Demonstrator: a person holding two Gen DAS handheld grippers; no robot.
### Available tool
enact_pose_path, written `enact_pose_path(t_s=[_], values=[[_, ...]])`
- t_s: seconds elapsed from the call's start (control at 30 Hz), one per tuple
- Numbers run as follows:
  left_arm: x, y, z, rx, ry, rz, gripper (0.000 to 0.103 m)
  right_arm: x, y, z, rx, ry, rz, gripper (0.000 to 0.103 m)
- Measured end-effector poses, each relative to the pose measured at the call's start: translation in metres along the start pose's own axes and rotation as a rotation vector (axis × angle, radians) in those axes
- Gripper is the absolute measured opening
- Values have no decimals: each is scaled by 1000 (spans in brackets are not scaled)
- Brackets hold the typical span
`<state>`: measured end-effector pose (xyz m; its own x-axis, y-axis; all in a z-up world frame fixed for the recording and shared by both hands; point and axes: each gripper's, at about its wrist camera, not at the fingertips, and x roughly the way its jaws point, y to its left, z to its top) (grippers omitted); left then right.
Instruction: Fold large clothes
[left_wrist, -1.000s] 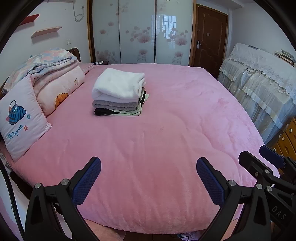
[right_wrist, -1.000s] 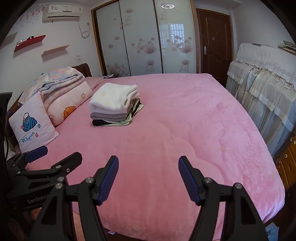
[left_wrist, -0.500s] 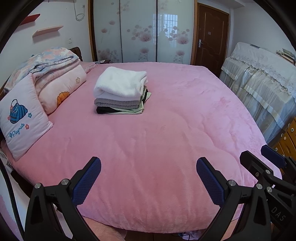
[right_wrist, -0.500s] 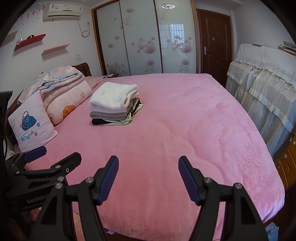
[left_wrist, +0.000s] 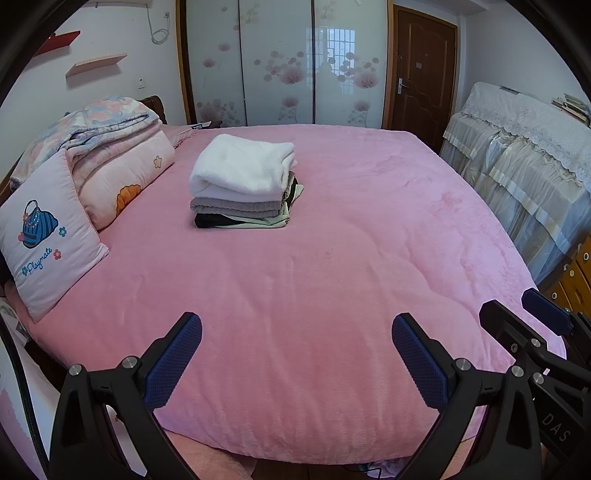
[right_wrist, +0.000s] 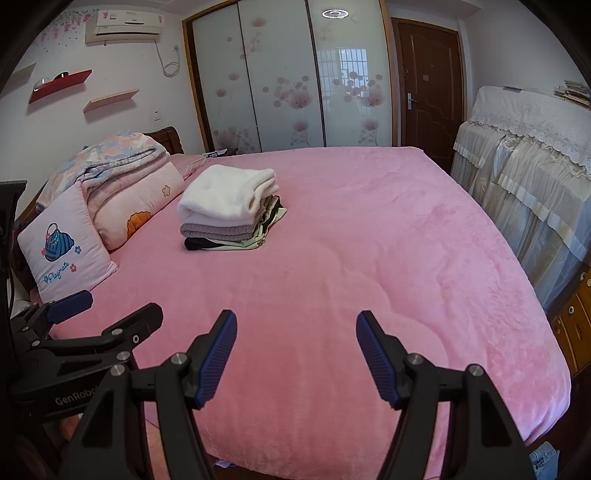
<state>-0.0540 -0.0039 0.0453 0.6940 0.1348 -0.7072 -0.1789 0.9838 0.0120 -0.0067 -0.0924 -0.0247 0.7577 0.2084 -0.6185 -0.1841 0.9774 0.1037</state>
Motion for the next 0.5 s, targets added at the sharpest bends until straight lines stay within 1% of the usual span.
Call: enact_pose_path(t_s=[0.5], values=[[-1,-1,0,-21,8,-20,102,-1,-1,0,-1,-5,-3,68]])
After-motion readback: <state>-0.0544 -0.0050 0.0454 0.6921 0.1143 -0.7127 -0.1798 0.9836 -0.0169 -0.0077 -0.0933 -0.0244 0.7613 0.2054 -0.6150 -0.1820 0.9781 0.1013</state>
